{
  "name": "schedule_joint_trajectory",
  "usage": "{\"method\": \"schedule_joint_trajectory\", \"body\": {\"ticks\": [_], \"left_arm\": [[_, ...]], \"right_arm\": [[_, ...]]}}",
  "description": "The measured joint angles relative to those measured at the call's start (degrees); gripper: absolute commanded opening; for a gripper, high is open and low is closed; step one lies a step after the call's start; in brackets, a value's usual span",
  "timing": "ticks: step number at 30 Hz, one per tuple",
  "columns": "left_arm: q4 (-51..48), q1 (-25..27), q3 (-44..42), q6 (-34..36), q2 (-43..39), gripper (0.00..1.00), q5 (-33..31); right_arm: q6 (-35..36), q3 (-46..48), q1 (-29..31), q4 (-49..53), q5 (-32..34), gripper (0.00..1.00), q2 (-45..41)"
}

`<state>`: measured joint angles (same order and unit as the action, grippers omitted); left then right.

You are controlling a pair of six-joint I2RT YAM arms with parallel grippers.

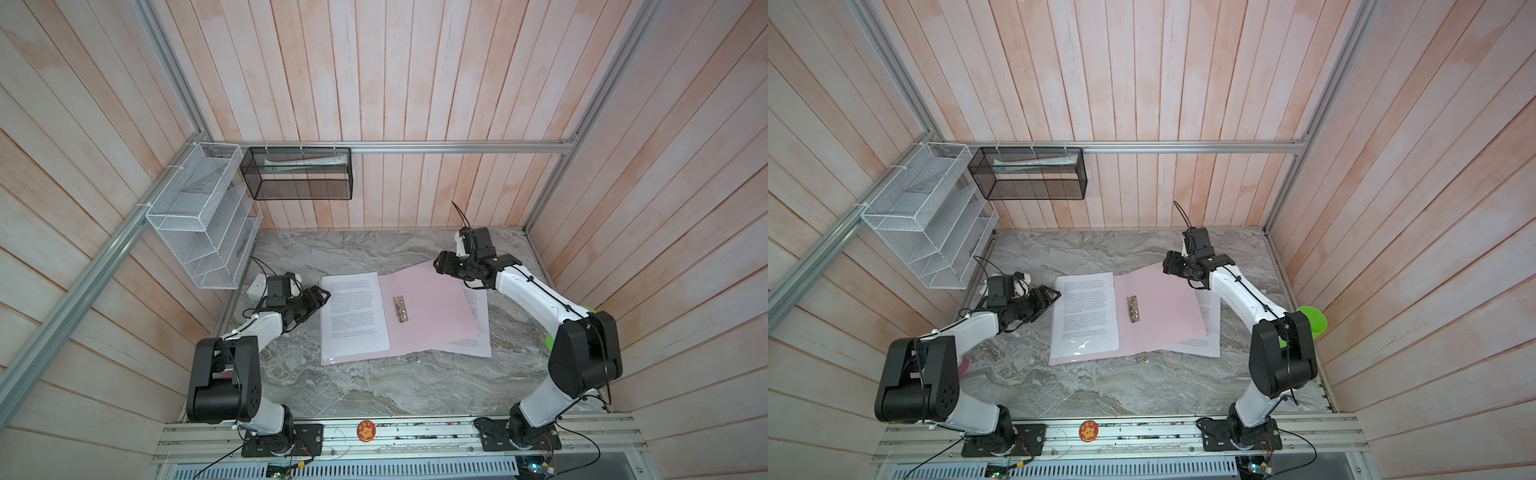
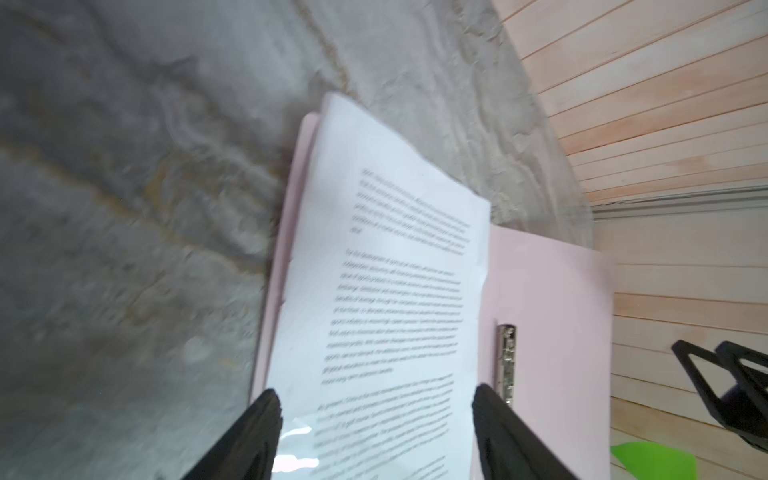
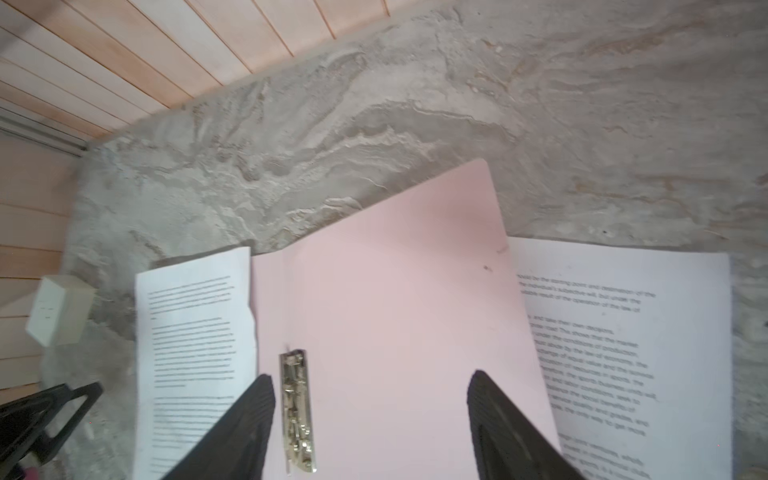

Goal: Put the files into the folder

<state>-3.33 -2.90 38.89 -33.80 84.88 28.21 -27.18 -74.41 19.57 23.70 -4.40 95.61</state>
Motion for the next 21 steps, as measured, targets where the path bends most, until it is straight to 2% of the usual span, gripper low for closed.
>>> {"method": "schedule_joint_trajectory", "body": {"ticks": [6, 12, 21], "left_arm": [[-2.7, -0.1, -3.0, 1.3, -3.2, 0.76, -2.9], [-1.3, -0.1, -3.5, 1.5, 0.3, 0.76, -3.1], [7.2, -0.8, -3.6, 1.2, 4.2, 0.75, -0.2]], "right_arm": [[1.6, 4.1, -1.6, 1.6, 2.1, 0.71, 1.7], [2.0, 5.0, -1.8, 1.5, 1.6, 0.68, 4.2], [1.8, 8.7, -1.8, 0.6, -1.5, 0.62, 7.6]]}}
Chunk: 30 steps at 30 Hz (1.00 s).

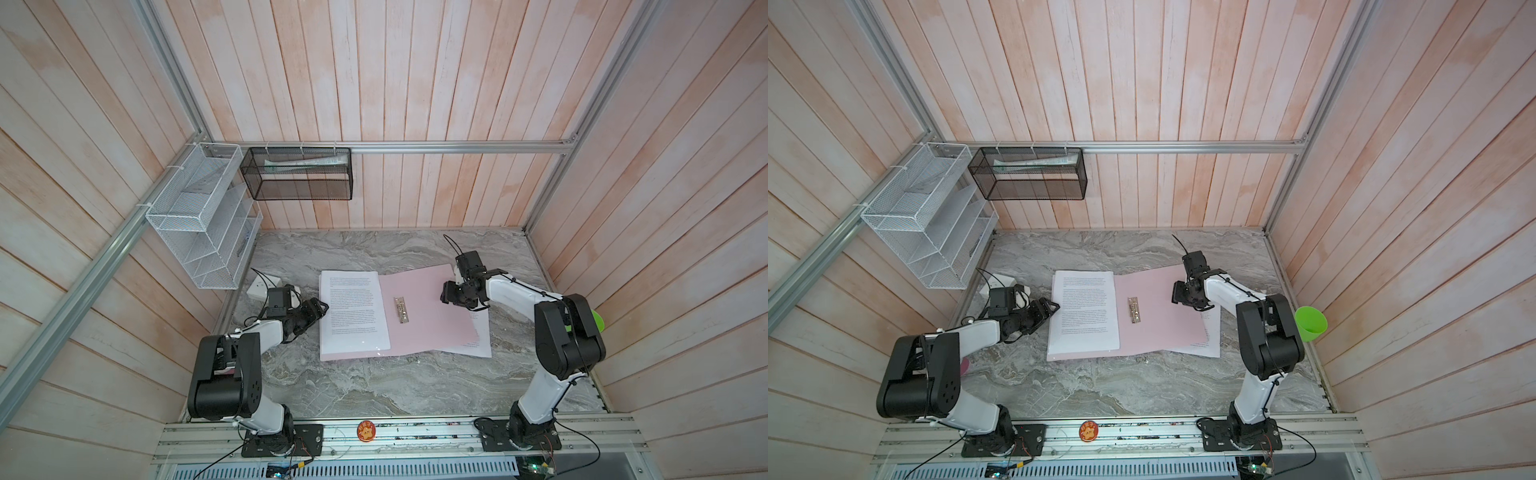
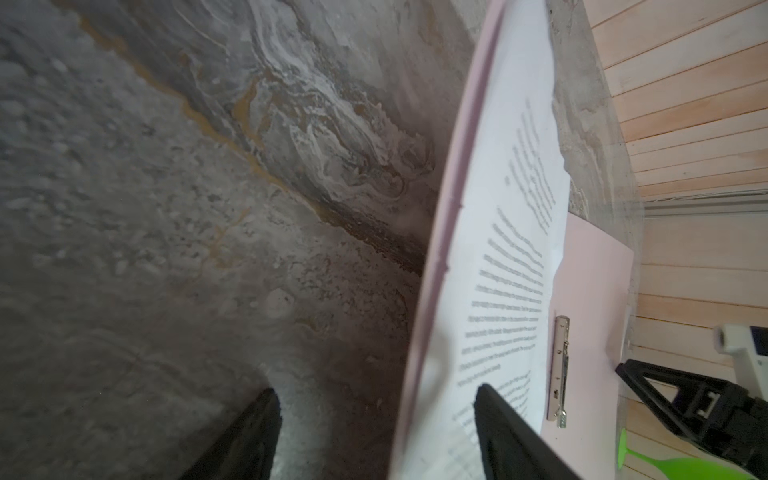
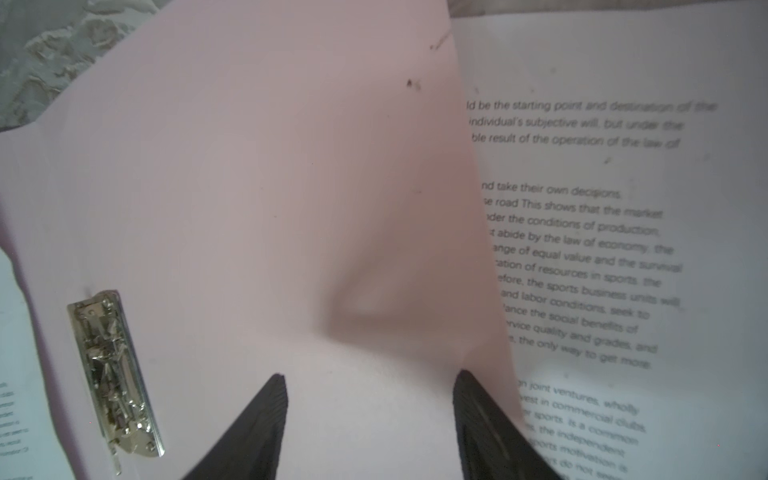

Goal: Put the files into the folder

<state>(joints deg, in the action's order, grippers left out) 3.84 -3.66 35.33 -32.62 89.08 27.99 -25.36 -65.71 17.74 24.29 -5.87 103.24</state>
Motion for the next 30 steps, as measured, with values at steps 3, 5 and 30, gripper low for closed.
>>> {"method": "schedule_joint_trajectory", "body": {"ticks": [3, 5, 30], "left_arm": [[3.4, -0.2, -1.1, -0.5, 0.7, 0.68, 1.8], [5.8, -0.3, -2.5, -1.0, 0.9, 0.60, 3.4], [5.9, -1.0, 2.1, 0.5, -1.0, 0.00, 10.7]], "right_arm": [[-0.2, 0.8, 0.0, -0.9, -1.4, 0.60, 1.0], [-0.4, 1.6, 0.0, -1.6, -2.3, 0.60, 1.3], [-3.6, 0.7, 0.0, -3.8, -9.9, 0.47, -2.3]]}}
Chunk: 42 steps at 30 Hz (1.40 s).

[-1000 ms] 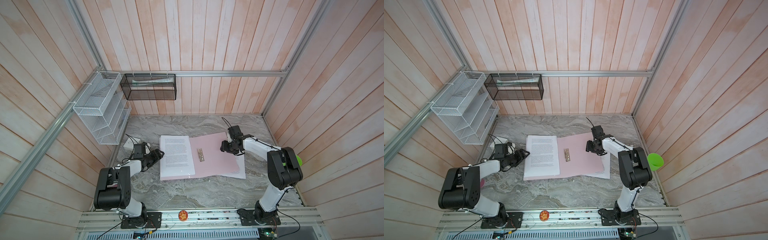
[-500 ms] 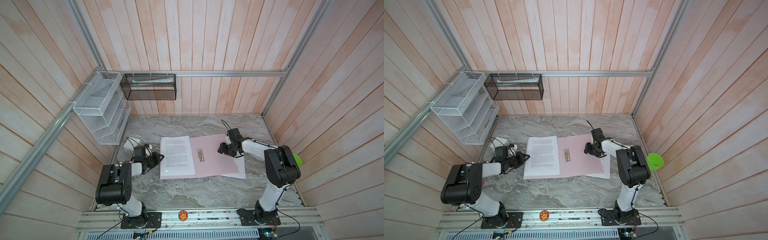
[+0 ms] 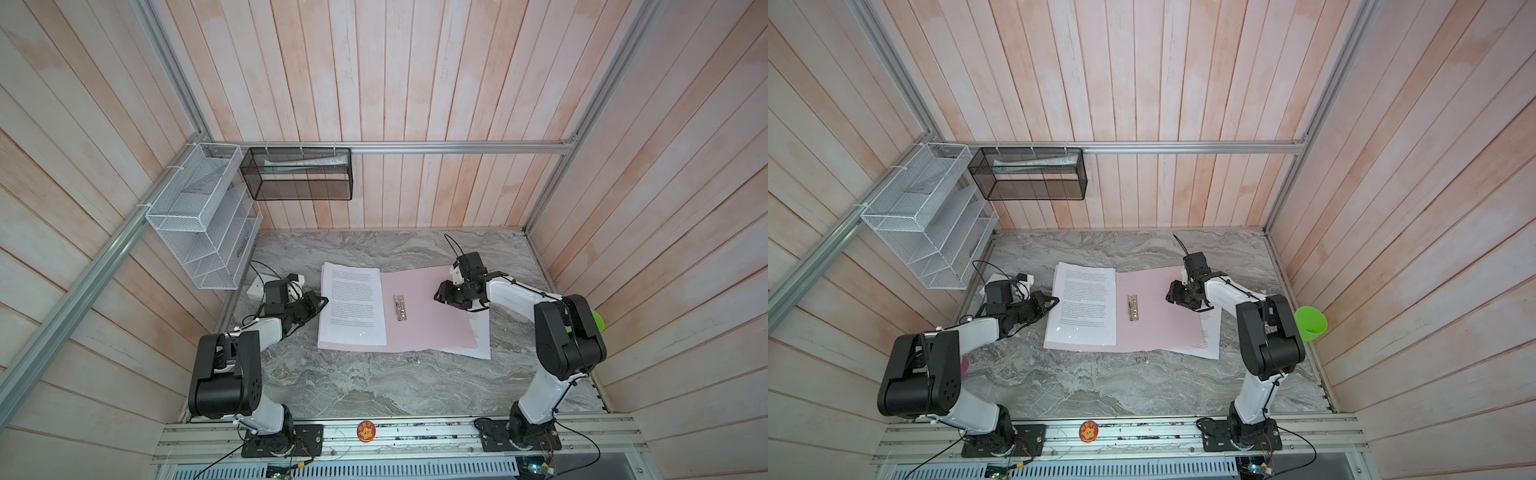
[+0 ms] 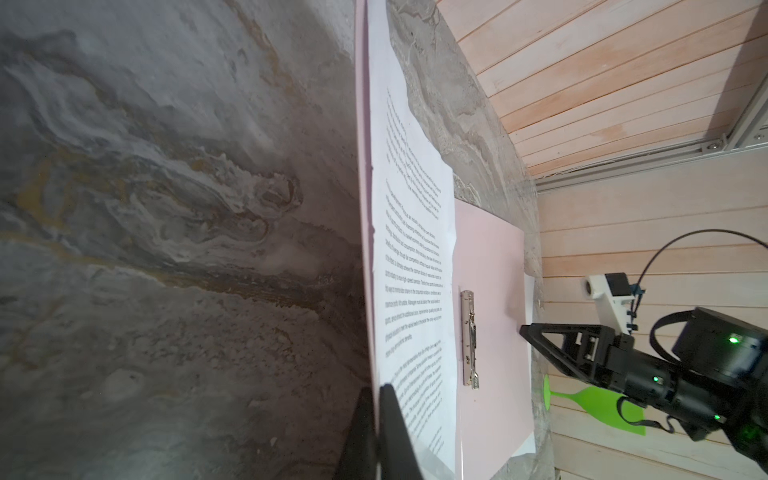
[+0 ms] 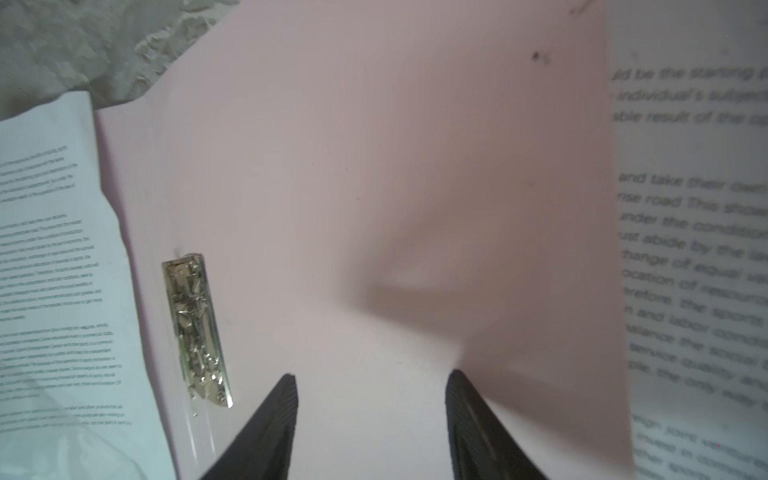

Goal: Put the files into the folder
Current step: 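Bring the right gripper down toward the metal clip on the pink folder, then hook the right gripper under the clip lever and lift it open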

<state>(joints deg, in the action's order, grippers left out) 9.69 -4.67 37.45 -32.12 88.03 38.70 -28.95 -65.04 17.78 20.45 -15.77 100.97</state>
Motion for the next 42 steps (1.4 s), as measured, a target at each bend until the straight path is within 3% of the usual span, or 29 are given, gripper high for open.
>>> {"method": "schedule_joint_trajectory", "body": {"ticks": [6, 11, 12, 22, 42], "left_arm": [[-1.2, -0.6, 0.0, 1.1, -0.6, 0.00, -0.2], [-1.1, -0.6, 0.0, 1.1, -0.6, 0.00, -0.2], [-1.1, -0.6, 0.0, 1.1, -0.6, 0.00, -0.1], [-0.8, -0.7, 0.0, 1.1, -0.6, 0.00, 0.1], [-0.7, -0.7, -0.1, 1.1, -0.6, 0.00, 0.1]], "right_arm": [[-1.6, -2.1, 5.2, -0.4, -1.1, 0.38, -2.4], [-2.9, -2.4, 10.6, -2.7, -3.2, 0.15, -2.0], [-3.4, -2.6, 11.4, -3.2, -3.8, 0.14, -1.4], [-5.8, -4.4, 14.8, -6.4, -8.0, 0.14, 8.2], [-7.3, -4.4, 15.5, -9.9, -12.3, 0.14, 12.2]]}}
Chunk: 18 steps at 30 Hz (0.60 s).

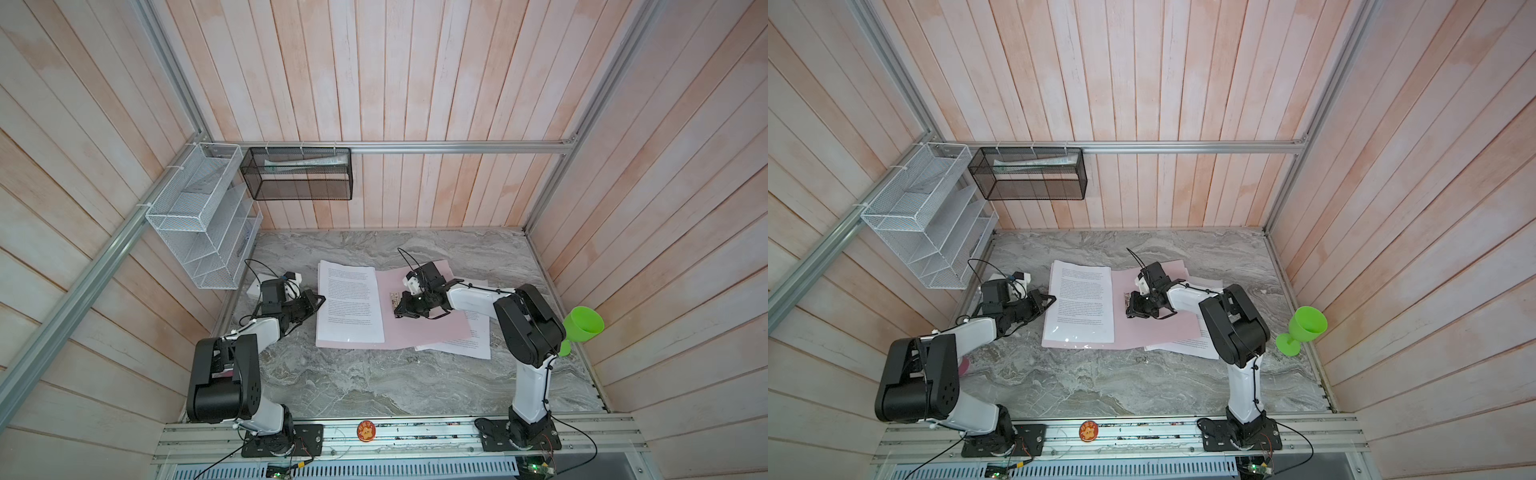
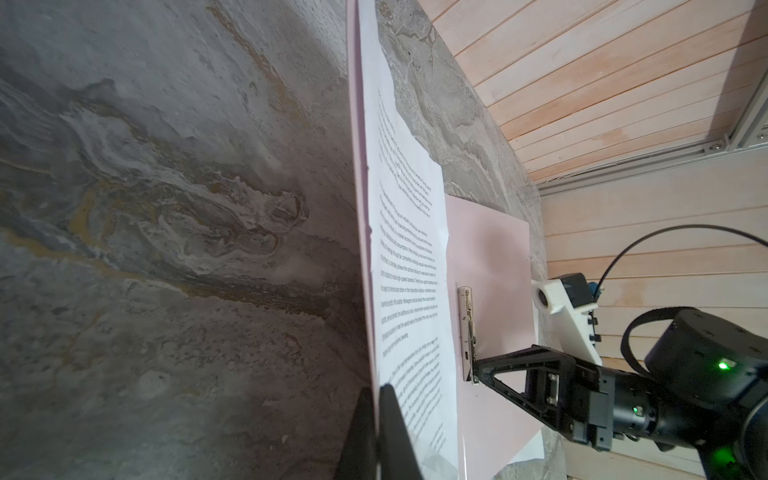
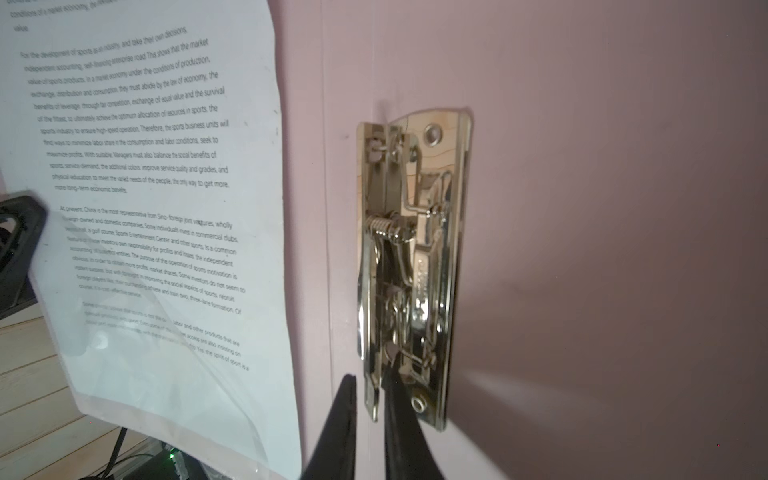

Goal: Put the files into the folder
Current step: 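Hook the right gripper under the clip lever and lift it open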

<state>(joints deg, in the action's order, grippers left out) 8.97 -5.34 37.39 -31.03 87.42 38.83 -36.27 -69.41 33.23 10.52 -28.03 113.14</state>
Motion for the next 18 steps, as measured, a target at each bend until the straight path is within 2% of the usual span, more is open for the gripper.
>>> {"method": "schedule_joint_trajectory", "body": {"ticks": [18], "left_arm": [[0.0, 0.0, 0.0, 0.0, 0.0, 0.00, 0.2]], "right_arm": [[-0.2, 1.4, 0.3, -0.2, -0.4, 0.14, 0.0]]}}
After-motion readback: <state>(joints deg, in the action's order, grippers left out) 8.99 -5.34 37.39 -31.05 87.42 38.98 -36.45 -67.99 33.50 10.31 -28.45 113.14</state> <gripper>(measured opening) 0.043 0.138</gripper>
